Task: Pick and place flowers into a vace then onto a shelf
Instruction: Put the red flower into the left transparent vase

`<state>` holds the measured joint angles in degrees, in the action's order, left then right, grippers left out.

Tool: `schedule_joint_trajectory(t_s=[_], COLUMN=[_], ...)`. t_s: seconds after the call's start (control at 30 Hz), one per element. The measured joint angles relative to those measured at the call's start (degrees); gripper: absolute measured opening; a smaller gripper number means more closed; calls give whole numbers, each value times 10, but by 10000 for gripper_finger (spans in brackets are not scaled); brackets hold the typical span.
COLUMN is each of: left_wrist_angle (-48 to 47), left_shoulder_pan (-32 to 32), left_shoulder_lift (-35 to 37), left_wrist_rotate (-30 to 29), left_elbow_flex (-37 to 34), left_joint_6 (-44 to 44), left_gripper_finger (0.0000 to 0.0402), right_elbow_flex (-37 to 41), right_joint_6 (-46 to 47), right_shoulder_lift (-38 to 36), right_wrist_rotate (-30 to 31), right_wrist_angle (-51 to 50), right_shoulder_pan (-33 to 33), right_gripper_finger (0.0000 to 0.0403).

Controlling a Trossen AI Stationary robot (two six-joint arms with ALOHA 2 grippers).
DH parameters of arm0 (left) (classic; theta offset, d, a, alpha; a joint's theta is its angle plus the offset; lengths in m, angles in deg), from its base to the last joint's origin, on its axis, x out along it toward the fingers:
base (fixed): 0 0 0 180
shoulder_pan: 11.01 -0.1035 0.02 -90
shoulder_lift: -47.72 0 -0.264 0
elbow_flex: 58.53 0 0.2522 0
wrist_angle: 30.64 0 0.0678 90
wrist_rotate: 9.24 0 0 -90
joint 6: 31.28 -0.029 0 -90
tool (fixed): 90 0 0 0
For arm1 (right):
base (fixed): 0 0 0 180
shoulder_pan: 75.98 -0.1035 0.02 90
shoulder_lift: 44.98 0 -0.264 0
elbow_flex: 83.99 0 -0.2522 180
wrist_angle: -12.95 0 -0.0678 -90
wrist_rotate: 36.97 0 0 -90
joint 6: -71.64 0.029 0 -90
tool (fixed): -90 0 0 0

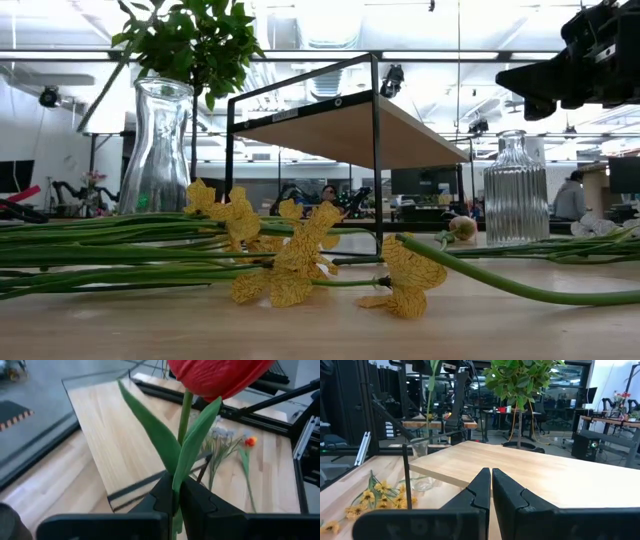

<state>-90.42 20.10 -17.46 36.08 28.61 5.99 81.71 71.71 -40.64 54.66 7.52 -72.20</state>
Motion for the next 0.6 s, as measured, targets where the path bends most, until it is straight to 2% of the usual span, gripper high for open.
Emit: schedule_joint_trajectory(t_s=[0.13,0.33,0.6], left_wrist_angle=[5,32,78], left_shoulder_pan=[0,0,1], left_shoulder_lift=[-17,-45,-87], left_wrist_rotate=[-22,-81,-83], left_elbow_flex=[33,85,103], left_joint_6=[-37,-43,-48], left_gripper_finger=[6,6,6], right_elbow_flex=[0,0,0], right_joint_6=[2,3,4], right_shoulder_lift=[0,0,0], right_wrist_rotate=[0,0,0], right_wrist_angle=[0,0,0], right_shoulder_pan=[0,0,0], right_gripper_finger=[9,9,9])
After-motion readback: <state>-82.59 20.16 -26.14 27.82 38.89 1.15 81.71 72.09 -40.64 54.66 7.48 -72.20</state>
